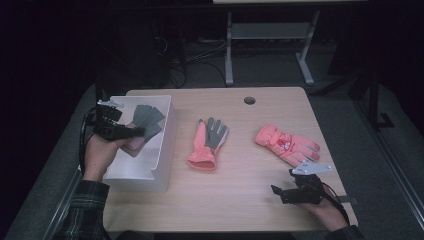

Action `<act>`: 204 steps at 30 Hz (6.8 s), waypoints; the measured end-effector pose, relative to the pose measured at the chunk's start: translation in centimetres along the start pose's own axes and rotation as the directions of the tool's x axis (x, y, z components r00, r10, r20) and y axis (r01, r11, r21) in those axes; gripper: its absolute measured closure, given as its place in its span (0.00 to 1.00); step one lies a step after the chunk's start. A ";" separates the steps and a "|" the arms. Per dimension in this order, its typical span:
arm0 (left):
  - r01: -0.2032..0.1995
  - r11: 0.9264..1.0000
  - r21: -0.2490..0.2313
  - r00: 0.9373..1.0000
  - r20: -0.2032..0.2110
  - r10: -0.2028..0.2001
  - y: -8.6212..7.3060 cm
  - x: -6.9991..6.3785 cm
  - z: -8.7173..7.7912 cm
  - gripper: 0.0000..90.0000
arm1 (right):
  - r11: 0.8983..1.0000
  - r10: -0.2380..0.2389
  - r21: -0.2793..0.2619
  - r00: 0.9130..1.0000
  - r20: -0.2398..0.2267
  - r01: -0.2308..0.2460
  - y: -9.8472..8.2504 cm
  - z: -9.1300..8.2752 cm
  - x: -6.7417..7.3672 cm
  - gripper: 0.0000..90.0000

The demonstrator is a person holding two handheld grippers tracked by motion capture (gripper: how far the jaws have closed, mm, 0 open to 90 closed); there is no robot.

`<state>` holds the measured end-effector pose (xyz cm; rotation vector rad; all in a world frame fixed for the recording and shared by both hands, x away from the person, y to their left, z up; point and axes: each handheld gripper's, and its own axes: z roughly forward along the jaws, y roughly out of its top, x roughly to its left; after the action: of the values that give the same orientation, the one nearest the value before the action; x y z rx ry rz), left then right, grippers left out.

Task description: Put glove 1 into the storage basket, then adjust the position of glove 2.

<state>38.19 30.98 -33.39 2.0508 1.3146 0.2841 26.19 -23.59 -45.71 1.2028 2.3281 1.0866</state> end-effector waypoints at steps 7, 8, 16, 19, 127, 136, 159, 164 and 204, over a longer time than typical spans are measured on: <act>0.038 0.998 0.048 0.998 -0.052 -0.035 -1.2 2.1 2.8 0.70 | 1.000 0.002 -0.003 1.000 -0.003 -0.002 0.0 0.0 0.0 0.12; 0.036 0.998 0.057 0.997 -0.065 -0.032 -1.3 2.3 3.2 0.70 | 1.000 0.000 -0.004 1.000 -0.003 0.000 0.0 -0.1 0.0 0.12; 0.087 0.990 0.111 0.990 -0.121 -0.073 -2.8 4.2 5.8 0.69 | 1.000 0.001 -0.004 1.000 -0.010 -0.001 0.0 -0.1 0.0 0.12; 0.109 0.986 0.127 0.987 -0.135 -0.092 -3.5 4.8 6.3 0.68 | 1.000 -0.001 -0.008 1.000 -0.010 0.001 0.0 -0.1 0.0 0.12; -0.219 0.971 0.100 0.962 0.185 0.198 0.7 -15.2 18.0 1.00 | 0.999 -0.044 -0.012 0.997 -0.059 0.044 0.3 -0.1 0.6 0.13; -0.292 0.949 0.116 0.931 0.260 0.255 -0.5 -17.2 17.3 1.00 | 0.999 -0.034 -0.011 0.998 -0.056 0.034 0.3 -0.1 0.6 0.13; -0.379 0.921 0.086 0.844 0.441 0.306 -3.5 -22.5 15.1 1.00 | 0.999 -0.043 -0.010 0.998 -0.055 0.043 0.3 -0.1 0.6 0.13; -0.365 0.930 0.047 0.862 0.396 0.318 -3.6 -21.2 12.6 1.00 | 0.999 -0.037 -0.011 0.998 -0.054 0.037 0.3 -0.2 0.5 0.13; -0.459 0.884 0.084 0.793 0.489 0.365 -6.7 -24.6 13.9 1.00 | 0.999 -0.035 -0.012 0.999 -0.039 0.035 -0.1 -0.7 0.3 0.13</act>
<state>28.99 5.50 -43.87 2.3765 0.6104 -0.1560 25.59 -23.76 -45.27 1.1424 2.3600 1.1203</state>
